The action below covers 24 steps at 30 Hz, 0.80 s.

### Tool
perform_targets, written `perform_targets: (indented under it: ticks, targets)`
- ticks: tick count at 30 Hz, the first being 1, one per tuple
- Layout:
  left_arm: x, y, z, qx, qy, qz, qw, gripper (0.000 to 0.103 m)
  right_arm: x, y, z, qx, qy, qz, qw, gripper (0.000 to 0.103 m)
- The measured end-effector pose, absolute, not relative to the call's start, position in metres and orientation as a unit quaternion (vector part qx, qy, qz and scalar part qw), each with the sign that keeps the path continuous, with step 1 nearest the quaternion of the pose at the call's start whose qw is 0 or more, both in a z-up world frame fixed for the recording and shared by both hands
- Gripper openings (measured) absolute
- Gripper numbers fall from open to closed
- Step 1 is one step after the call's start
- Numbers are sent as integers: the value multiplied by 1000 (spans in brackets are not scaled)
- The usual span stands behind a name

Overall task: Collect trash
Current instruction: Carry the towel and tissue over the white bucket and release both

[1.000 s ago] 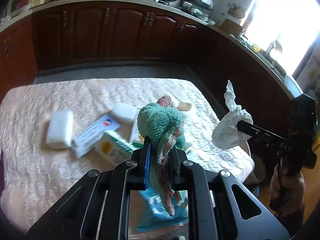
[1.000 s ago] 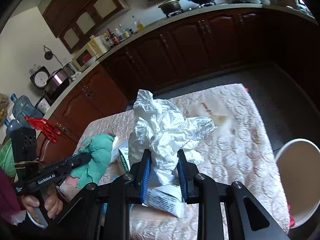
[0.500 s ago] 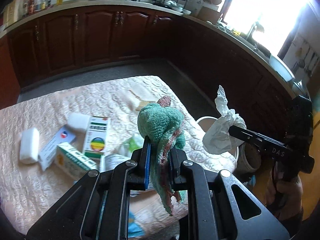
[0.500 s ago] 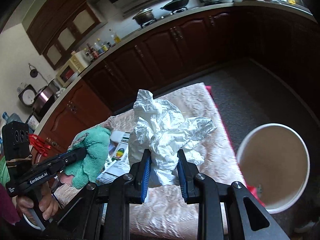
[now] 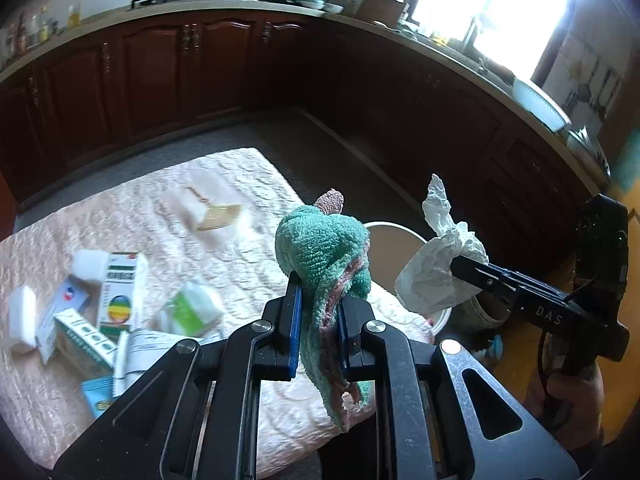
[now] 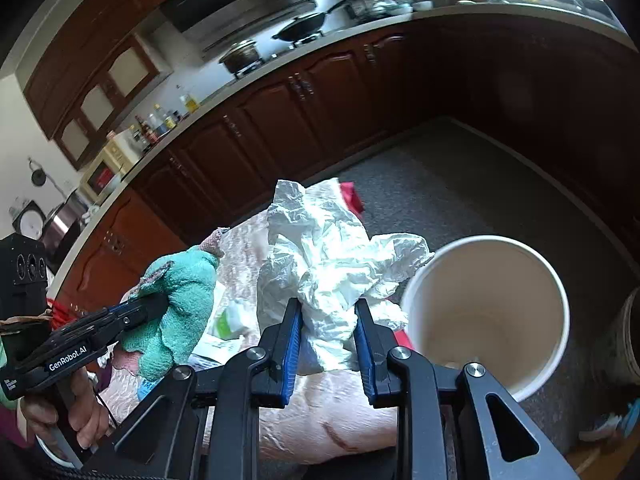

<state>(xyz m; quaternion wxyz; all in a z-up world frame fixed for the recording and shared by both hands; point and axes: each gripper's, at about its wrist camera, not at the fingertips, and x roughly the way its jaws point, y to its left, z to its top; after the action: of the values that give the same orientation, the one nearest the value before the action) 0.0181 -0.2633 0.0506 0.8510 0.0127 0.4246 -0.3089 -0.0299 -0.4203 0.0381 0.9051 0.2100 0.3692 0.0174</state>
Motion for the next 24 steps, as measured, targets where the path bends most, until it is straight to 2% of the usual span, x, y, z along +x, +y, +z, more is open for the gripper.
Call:
perform_targets:
  ticks: [16,24]
  targets:
    - [23,-325,35,26,445,-341,828,12,-57,-479,19,250,376,-47,891,24]
    - [29,-356,18,27,464,-355,811,12,-62,-511,-12,274,401,-87,870,24]
